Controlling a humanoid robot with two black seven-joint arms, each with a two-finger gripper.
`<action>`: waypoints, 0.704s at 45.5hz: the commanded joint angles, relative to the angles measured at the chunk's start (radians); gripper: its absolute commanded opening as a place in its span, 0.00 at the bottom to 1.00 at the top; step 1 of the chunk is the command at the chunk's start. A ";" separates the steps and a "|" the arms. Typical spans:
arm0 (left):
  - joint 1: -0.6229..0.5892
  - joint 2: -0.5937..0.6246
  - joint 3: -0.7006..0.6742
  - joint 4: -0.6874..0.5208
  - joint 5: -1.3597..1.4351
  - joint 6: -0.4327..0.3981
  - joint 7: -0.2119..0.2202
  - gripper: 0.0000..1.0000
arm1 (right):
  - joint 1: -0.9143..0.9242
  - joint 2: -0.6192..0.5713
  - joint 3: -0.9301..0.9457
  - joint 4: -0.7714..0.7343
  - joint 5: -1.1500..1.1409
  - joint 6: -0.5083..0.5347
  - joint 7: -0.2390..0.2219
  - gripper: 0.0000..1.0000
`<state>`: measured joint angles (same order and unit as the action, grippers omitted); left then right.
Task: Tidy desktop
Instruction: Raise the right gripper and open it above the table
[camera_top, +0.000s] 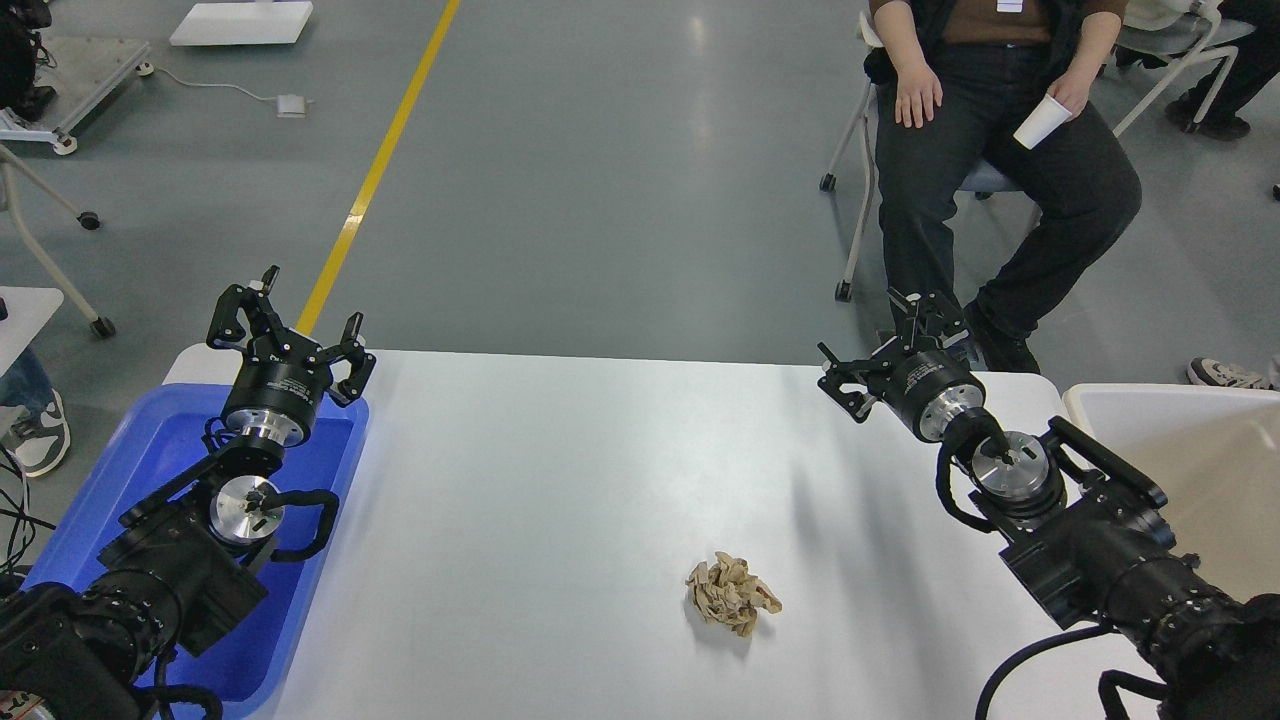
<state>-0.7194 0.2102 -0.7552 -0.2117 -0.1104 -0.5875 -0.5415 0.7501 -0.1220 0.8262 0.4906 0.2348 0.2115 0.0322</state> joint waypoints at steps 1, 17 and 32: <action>0.000 0.000 0.001 0.000 0.000 0.000 0.000 1.00 | -0.001 0.001 -0.001 0.002 0.000 0.000 0.000 1.00; 0.000 0.000 0.001 0.000 0.000 0.000 0.000 1.00 | -0.006 -0.001 -0.058 0.017 -0.048 0.003 0.002 1.00; 0.000 0.000 0.001 0.000 0.000 0.000 0.000 1.00 | -0.015 -0.103 -0.104 0.143 -0.207 0.055 0.000 1.00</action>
<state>-0.7195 0.2102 -0.7547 -0.2117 -0.1105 -0.5875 -0.5415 0.7404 -0.1476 0.7636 0.5365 0.1427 0.2447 0.0326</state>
